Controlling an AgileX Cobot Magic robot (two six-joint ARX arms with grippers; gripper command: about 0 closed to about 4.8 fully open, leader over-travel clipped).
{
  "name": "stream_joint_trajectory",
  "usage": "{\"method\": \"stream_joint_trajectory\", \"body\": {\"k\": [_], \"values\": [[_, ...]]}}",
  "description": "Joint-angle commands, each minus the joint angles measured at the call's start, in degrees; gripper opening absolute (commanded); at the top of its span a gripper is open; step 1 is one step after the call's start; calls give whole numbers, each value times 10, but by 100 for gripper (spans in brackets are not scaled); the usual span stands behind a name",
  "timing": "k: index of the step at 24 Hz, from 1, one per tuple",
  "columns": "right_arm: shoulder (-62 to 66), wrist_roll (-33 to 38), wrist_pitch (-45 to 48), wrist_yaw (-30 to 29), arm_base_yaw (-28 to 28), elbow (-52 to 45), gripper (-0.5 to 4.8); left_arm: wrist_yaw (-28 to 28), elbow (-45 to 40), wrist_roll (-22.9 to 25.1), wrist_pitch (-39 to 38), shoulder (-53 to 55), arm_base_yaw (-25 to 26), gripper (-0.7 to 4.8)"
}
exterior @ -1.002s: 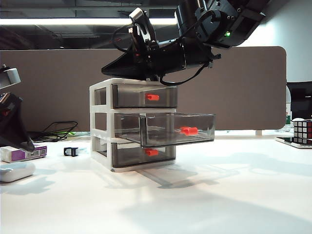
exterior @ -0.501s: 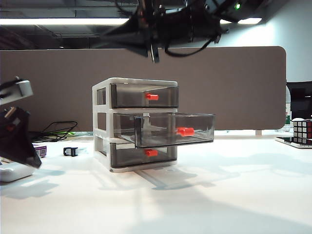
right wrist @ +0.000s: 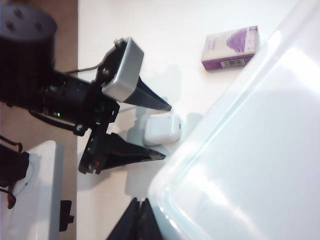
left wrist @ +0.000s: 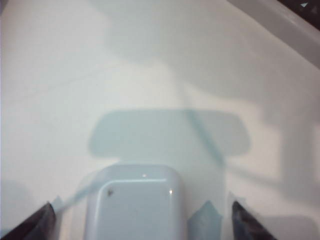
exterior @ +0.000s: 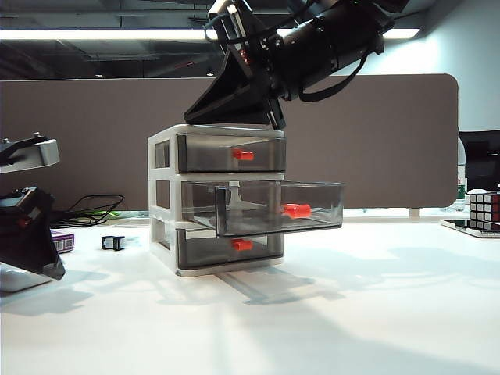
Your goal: Open the second layer of the drawer on the table, pick up the earphone case on the table and put it in, and finally close the drawer.
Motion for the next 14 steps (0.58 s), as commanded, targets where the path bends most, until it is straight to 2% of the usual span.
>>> {"method": "stream_joint_trajectory", "body": {"k": [1, 6, 9, 14], "values": [[-5, -26, -40, 19, 2, 2, -5, -2, 2, 1, 8, 0, 1, 479], [-10, -41, -56, -24, 3, 2, -5, -12, 2, 4, 10, 2, 1, 479], [-12, -70, -93, -20, 9, 2, -5, -12, 2, 4, 18, 12, 1, 479], [-12, -77, -80, 85, 9, 2, -5, -12, 2, 4, 22, 22, 1, 455]]}}
